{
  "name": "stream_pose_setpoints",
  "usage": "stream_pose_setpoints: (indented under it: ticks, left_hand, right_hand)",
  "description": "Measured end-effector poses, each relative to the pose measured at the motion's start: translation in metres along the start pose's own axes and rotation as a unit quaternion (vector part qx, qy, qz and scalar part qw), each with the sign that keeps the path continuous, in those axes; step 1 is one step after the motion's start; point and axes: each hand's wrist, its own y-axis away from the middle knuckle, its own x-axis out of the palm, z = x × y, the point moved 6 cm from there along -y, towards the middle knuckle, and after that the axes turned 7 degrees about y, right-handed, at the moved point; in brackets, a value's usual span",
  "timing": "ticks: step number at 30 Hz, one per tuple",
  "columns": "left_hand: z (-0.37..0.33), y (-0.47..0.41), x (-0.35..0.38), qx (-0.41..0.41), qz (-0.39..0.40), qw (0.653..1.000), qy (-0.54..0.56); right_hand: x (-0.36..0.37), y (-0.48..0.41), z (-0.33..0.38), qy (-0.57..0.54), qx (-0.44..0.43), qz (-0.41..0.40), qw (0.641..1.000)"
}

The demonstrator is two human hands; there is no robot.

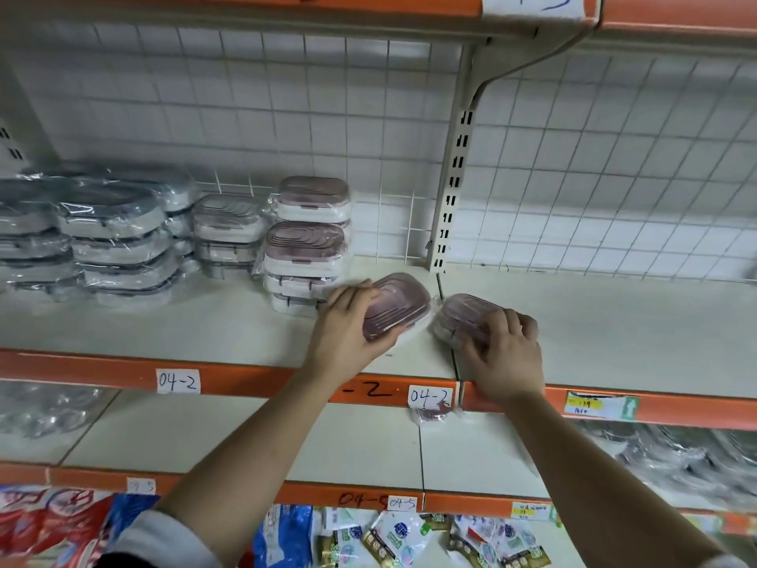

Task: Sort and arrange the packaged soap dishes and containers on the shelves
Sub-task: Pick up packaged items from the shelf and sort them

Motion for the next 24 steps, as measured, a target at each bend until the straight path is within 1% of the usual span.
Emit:
stream_pose_setpoints:
  ticks: [3,6,9,13,18,21,24]
  left_hand:
    - [-0.008,-0.012,-0.026,0.053,-0.023,0.998,0.001]
    - [-0.008,-0.027,-0.055,0.076,-0.032,0.996,-0.043]
    - [0.007,-0.041,-0.078,0.044,-0.019,0.995,-0.083]
    - [0.033,-0.051,-0.099,0.004,-0.008,0.995,-0.101]
    - [0.058,-0.065,-0.112,-0.017,0.031,0.996,-0.08]
    - [0.066,-0.07,-0.115,0.002,0.058,0.995,-0.083]
    - [0.07,-0.074,-0.12,0.027,0.063,0.988,-0.136]
  right_hand:
    - [-0.001,0.001,0.0,0.003,0.001,0.001,1.0]
    - [-0.003,0.002,0.003,0.002,0.002,-0.001,1.0]
    - [-0.004,0.002,0.004,0.002,0.007,0.01,1.0]
    - [-0.002,0.001,0.003,-0.007,0.008,0.007,1.0]
    - [-0.002,0.001,0.004,-0.014,0.019,0.004,1.0]
    - [-0.001,0.001,0.005,-0.014,0.025,0.002,1.0]
    - [0.0,0.001,0.004,-0.011,0.025,0.001,1.0]
